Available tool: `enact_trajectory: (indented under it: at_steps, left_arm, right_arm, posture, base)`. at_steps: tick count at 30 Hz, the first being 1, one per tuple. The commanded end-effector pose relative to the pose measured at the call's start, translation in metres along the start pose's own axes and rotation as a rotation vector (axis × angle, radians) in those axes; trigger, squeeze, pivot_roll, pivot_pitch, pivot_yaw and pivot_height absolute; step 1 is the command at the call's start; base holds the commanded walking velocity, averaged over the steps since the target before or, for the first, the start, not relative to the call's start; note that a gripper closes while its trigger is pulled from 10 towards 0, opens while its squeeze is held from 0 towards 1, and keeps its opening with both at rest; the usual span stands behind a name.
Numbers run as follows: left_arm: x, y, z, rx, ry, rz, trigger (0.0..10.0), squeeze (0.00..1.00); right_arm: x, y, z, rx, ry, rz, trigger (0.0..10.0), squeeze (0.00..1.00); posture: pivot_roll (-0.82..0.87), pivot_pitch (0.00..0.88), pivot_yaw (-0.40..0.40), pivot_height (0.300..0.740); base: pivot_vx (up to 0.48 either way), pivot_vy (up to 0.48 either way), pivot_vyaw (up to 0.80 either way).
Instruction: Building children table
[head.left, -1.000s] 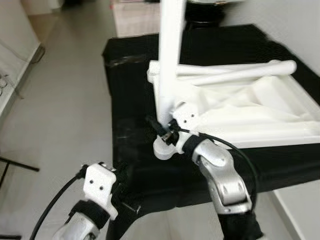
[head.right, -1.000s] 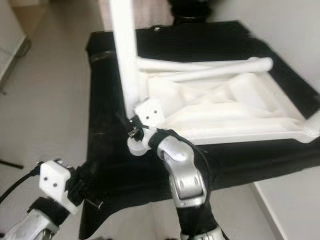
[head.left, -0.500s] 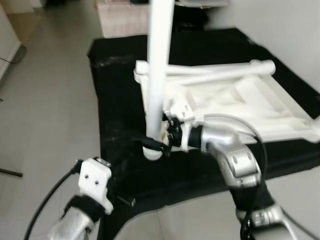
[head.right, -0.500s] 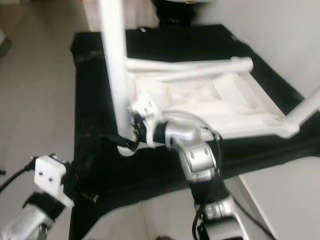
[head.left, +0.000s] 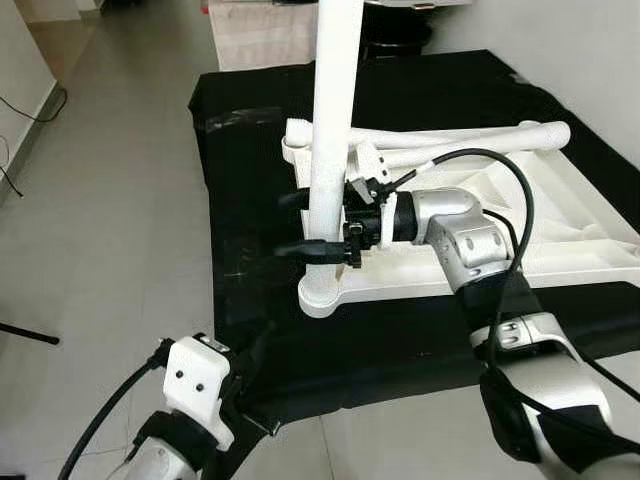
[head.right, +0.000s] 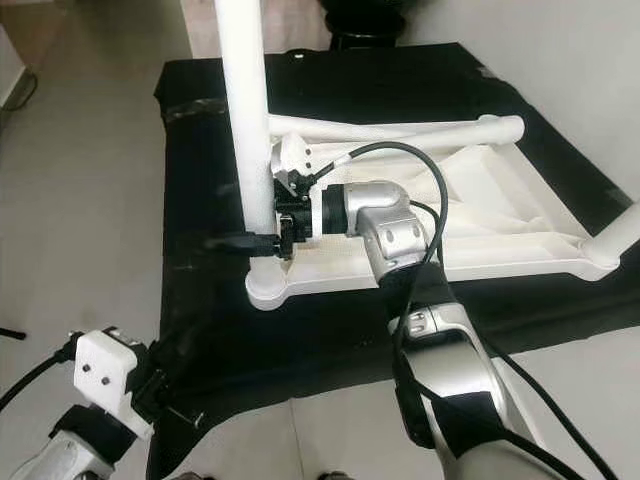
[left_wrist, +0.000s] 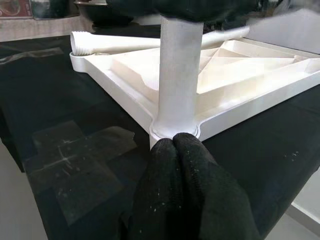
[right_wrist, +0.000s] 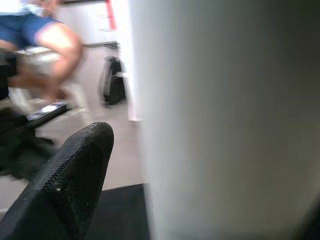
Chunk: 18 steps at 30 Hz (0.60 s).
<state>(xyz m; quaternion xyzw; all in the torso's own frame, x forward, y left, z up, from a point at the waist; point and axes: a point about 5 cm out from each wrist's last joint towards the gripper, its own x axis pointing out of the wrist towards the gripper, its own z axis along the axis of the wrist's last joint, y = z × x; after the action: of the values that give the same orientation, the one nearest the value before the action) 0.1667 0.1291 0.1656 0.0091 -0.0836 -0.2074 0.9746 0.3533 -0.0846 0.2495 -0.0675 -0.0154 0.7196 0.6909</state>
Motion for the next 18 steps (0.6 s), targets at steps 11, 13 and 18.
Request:
enact_trajectory:
  at_steps: [11, 13, 18]
  left_arm:
    - [-0.007, -0.005, -0.001, -0.01, 0.03, -0.014, 10.0, 0.0]
    - [-0.007, -0.005, -0.001, -0.011, 0.032, -0.016, 10.0, 0.0]
    - [-0.006, -0.004, -0.001, -0.011, 0.033, -0.017, 10.0, 0.0]
  right_arm:
    - [-0.003, -0.006, 0.007, -0.013, -0.005, 0.128, 0.0, 0.0]
    - [-0.004, -0.006, 0.007, -0.014, -0.013, 0.128, 0.0, 0.0]
    - [-0.011, -0.004, 0.002, -0.028, -0.026, 0.096, 0.0, 0.0]
  posture:
    - [0.13, 0.207, -0.042, 0.74]
    - [0.12, 0.207, -0.038, 0.74]
    - [0.11, 0.201, -0.035, 0.74]
  base:
    - [0.0, 0.0, 0.0]
    - [0.0, 0.0, 0.0]
    - [0.0, 0.0, 0.0]
